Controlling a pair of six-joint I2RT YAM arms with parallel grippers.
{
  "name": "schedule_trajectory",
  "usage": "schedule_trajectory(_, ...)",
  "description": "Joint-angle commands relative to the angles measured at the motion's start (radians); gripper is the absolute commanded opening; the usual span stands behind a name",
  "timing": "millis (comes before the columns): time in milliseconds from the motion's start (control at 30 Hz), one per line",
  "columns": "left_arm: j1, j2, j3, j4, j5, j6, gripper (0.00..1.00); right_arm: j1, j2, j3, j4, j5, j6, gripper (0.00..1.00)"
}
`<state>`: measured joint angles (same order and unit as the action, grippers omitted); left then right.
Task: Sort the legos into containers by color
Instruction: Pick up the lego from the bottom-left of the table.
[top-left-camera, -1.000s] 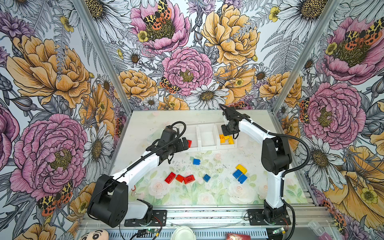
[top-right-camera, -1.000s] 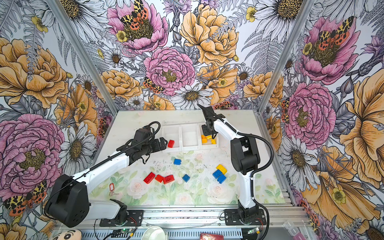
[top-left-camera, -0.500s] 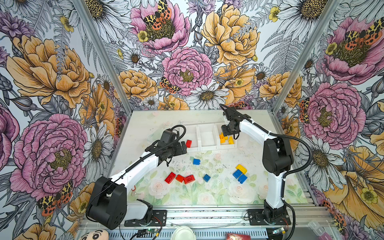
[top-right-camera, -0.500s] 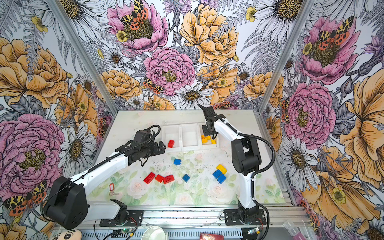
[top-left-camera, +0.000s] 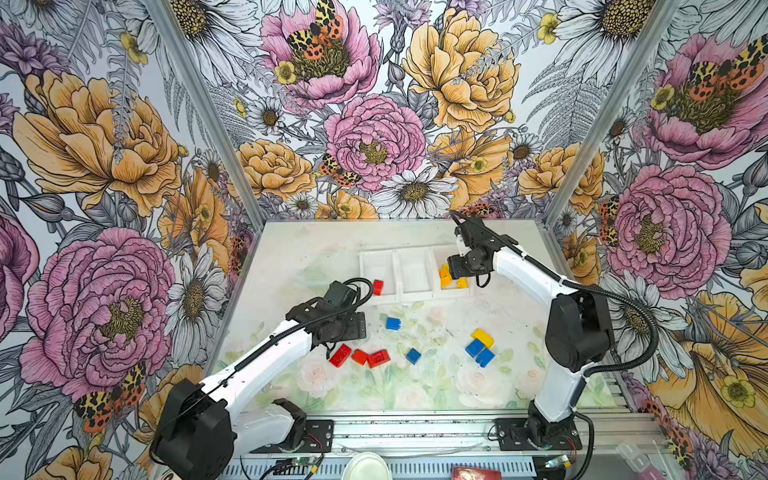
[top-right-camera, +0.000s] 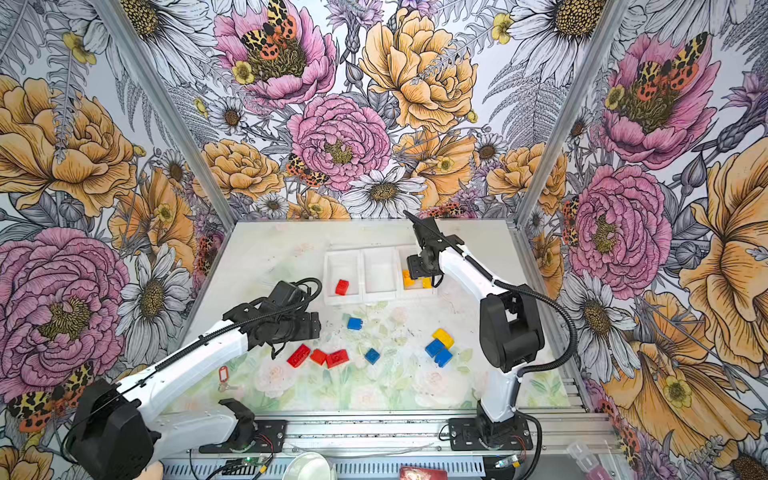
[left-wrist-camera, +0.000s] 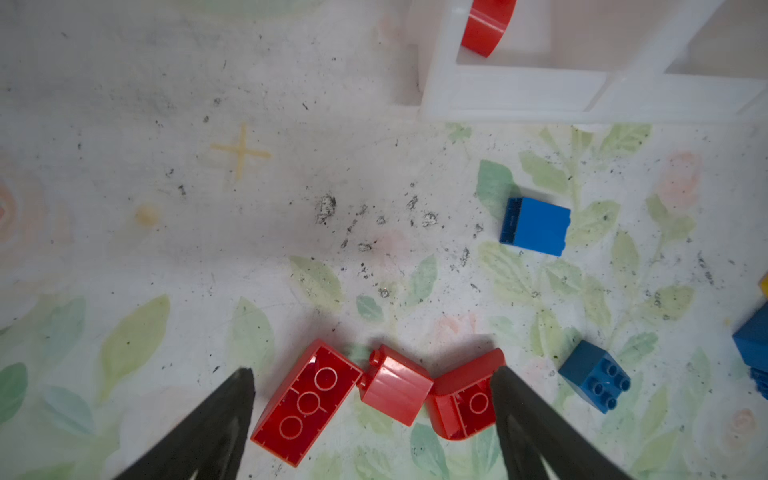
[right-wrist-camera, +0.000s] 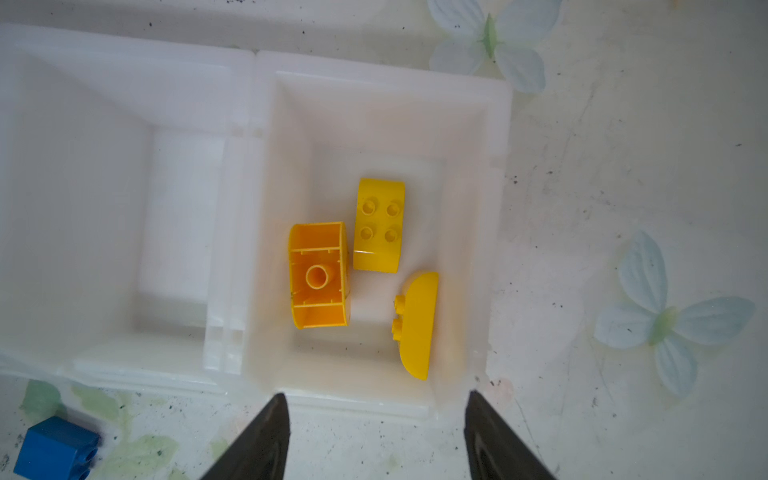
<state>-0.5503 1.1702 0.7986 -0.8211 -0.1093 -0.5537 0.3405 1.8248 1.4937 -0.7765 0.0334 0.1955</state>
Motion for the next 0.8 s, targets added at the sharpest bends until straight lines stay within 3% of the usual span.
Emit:
schedule_trajectory(0,-0.031,-0.019,-0.035,-0.086,-0.059,-0.069,0.90,-0.001,-0.054,-0.023,0.002,-0.026,0.025,0.69)
schedule_trajectory(333,-0.079,0.120,-0.040,-0.096,-0.091,-0.115,0.90,0.005,-0.092,-0.065,0.002,-0.035,0.043,0.71)
schedule_trajectory(500,-0.063,0.158,-0.037,-0.082,-0.148,-0.095,0.90,0.007,-0.109,-0.086,0.002,-0.045,0.054,0.72)
schedule_trajectory(767,-0.018,0.190,-0.061,-0.025,-0.107,-0.068,0.86,0.008,-0.145,-0.120,0.001,-0.040,0.066,0.72)
